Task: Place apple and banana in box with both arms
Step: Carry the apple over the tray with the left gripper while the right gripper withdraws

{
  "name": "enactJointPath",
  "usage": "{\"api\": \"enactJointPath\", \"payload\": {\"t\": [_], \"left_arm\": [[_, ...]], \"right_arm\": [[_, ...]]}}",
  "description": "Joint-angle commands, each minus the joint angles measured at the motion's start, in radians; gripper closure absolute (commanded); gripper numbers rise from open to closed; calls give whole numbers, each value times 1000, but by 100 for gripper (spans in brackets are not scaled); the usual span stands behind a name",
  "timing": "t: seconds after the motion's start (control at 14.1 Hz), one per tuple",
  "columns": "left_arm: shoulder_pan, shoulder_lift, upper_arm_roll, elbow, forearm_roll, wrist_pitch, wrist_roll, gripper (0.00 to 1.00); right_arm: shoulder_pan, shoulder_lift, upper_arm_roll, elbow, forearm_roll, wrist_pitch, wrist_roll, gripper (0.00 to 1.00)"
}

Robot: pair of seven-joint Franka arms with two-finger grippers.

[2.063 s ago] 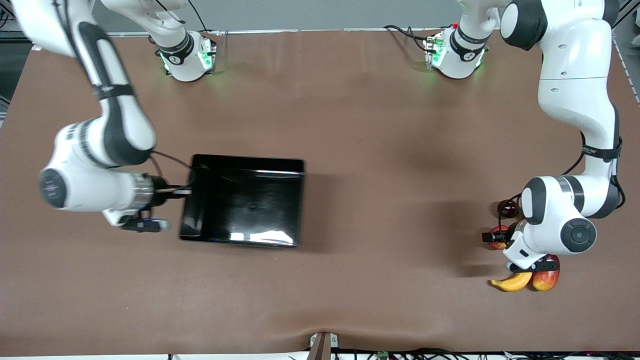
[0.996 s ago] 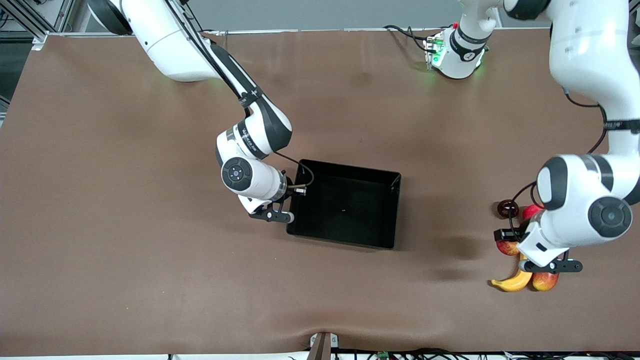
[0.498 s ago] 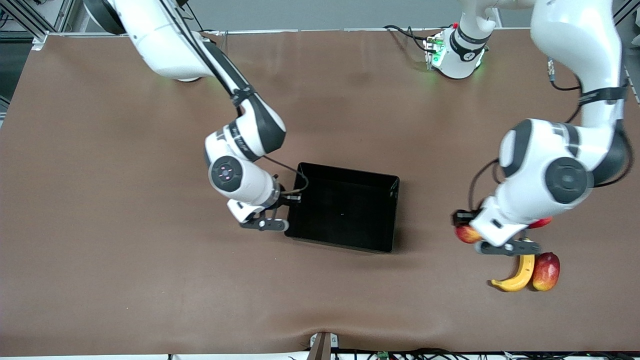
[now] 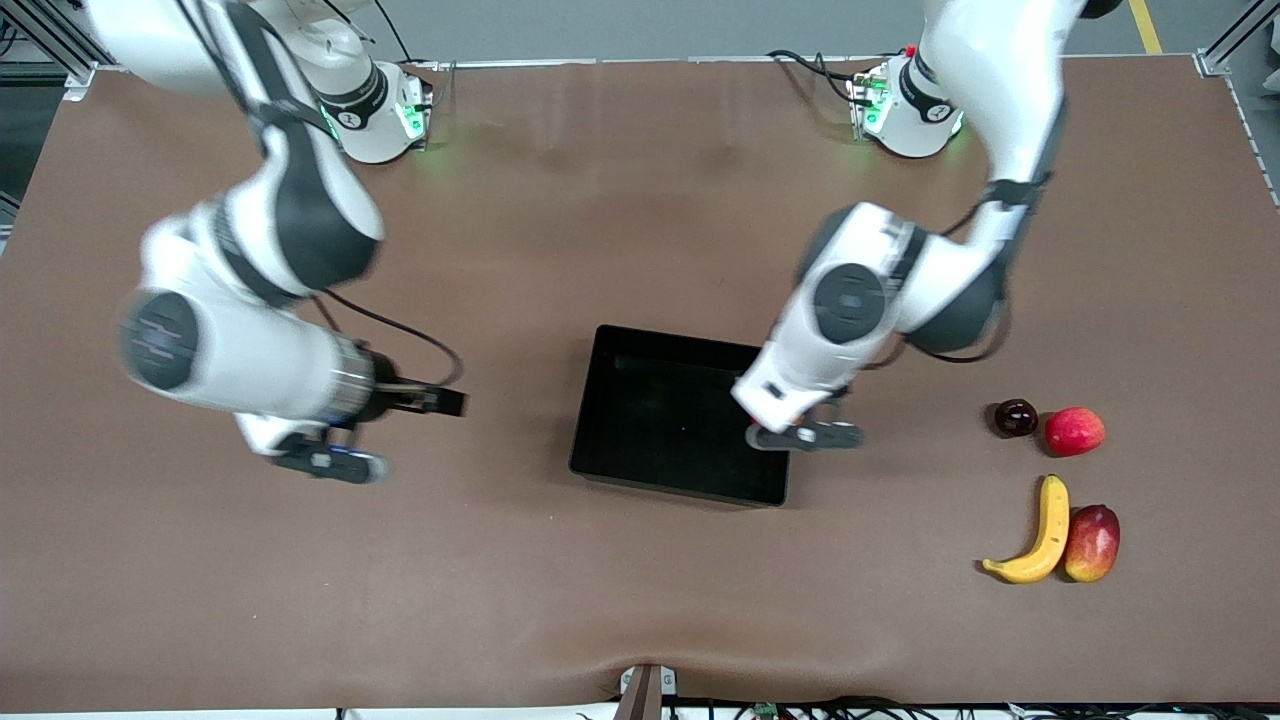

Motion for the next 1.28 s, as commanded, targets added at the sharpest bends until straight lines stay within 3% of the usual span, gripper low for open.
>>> {"api": "enactJointPath", "payload": {"t": [0.0,0.21,0.5,0.57,0.64,0.71,1.21], "left_arm": [[-21,75,4,10,28,68,-18,100],[-37,153,4,5,19,93,-31,100],[-41,183,2,-4,16,79,-87,100],[-41,183,2,-4,16,79,-86,94],[-41,183,2,-4,16,79,-84,26],[-41,180,4,1,17,79,-84,0],[45,3,8,11,16,41,-80,0]], "right_arm": [[-40,-109,17,-30,-103,-95,-14,0],[-93,-207,16,-55,-179,-174,-191,0],[-135,-367,9,-191,-240,-202,-325,0],[-150,-399,9,-225,-257,-199,-377,0],[-191,-423,11,-250,-256,-193,-452,0],[-237,-430,13,-256,-245,-192,-522,0],[-356,-490,11,-331,-182,-158,-606,0]]}}
